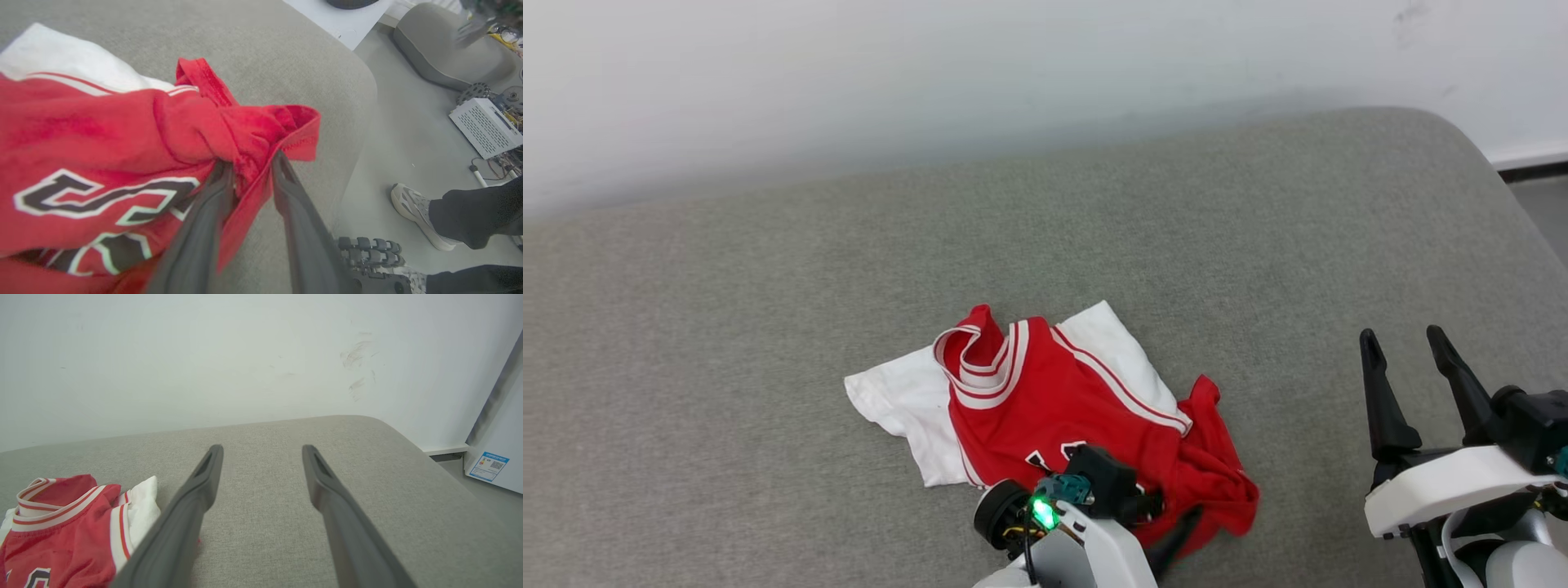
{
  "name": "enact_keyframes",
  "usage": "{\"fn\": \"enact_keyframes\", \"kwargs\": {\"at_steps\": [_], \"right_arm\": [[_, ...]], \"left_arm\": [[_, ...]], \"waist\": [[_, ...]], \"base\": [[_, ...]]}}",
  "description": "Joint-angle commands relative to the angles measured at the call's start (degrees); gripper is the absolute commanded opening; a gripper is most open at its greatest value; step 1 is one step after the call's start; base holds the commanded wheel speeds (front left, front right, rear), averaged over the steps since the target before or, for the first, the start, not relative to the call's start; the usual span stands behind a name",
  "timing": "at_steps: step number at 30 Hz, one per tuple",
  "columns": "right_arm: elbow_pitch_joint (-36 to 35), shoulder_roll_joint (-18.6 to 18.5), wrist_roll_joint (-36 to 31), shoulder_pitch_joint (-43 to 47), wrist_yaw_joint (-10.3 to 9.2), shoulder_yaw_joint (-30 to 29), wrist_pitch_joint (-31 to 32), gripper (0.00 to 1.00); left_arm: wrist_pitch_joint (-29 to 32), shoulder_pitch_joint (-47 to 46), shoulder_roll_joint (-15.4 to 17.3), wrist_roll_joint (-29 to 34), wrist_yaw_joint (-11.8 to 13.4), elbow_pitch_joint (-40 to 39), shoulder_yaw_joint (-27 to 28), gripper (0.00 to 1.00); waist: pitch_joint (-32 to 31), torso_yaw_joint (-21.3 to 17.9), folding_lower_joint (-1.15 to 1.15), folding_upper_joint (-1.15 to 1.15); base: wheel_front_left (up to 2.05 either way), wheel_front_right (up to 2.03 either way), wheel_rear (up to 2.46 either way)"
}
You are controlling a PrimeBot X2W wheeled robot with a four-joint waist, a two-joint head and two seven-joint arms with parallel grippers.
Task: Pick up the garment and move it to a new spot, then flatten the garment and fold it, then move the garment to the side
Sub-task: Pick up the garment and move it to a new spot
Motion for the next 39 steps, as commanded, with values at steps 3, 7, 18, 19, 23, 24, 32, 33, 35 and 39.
{"fn": "enact_keyframes", "kwargs": {"at_steps": [3, 7, 18, 19, 23, 24, 32, 33, 35, 39], "right_arm": [[0.09, 0.12, -0.44, 0.87, -0.06, -0.2, 0.36, 1.0], [-0.24, 0.11, -0.95, 2.08, -0.06, -0.29, 0.99, 1.0], [-2.52, 0.11, -1.37, 5.09, -0.06, 0.01, 2.49, 1.0], [-2.68, 0.11, -1.41, 5.16, -0.06, 0.12, 2.62, 1.0], [-3.05, 0.11, -1.42, 5.87, -0.06, 0.24, 2.81, 1.0], [-3.11, 0.12, -1.42, 5.95, -0.06, 0.28, 2.87, 1.0], [-3.68, 0.11, -1.24, 7.21, -0.06, 0.05, 3.22, 1.0], [-3.76, 0.11, -1.25, 7.29, -0.06, -0.03, 3.33, 1.0], [-3.9, 0.11, -1.23, 7.18, -0.06, -0.15, 3.53, 1.0], [-4.12, 0.11, -1.14, 7.2, -0.06, -0.29, 3.67, 1.0]], "left_arm": [[-4.1, 0.02, 0.05, 0.56, 0.06, -1.02, 0.2, 1.0], [-10.0, 0.49, -0.15, 1.71, 1.41, -2.89, 1.07, 1.0], [-20.67, 2.07, 2.93, 3.35, 9.51, -6.65, 9.34, 1.0], [-21.0, 2.44, 3.52, 3.25, 10.48, -6.94, 10.48, 1.0], [-22.31, 4.67, 6.06, 2.79, 14.02, -8.21, 15.11, 1.0], [-22.5, 5.34, 6.68, 2.71, 14.85, -8.53, 16.23, 1.0], [-23.21, 10.96, 11.96, 1.95, 19.41, -11.87, 23.82, 1.0], [-23.22, 11.6, 12.5, 1.91, 19.66, -12.31, 24.25, 1.0], [-23.1, 12.48, 13.24, 1.81, 19.93, -13.03, 24.74, 1.0], [-22.15, 13.36, 14.13, 1.89, 20.39, -14.18, 24.69, 1.0]], "waist": [[-2.26, 1.83, -0.01, 0.0], [-4.94, 3.86, -0.01, 0.0], [-7.82, 8.48, -0.01, 0.0], [-7.91, 8.69, -0.01, 0.0], [-8.25, 9.28, -0.01, 0.0], [-8.33, 9.39, -0.01, 0.0], [-8.64, 10.09, -0.01, 0.0], [-8.66, 10.14, -0.01, 0.0], [-8.62, 10.22, -0.01, 0.0], [-8.51, 10.24, -0.01, 0.0]], "base": [[0.0, 0.0, 0.0], [0.0, 0.0, 0.0], [0.0, 0.0, 0.0], [0.0, 0.0, 0.0], [0.0, 0.0, 0.0], [0.0, 0.0, 0.0], [0.0, 0.0, 0.0], [0.0, 0.0, 0.0], [0.0, 0.0, 0.0], [0.0, 0.0, 0.0]]}}
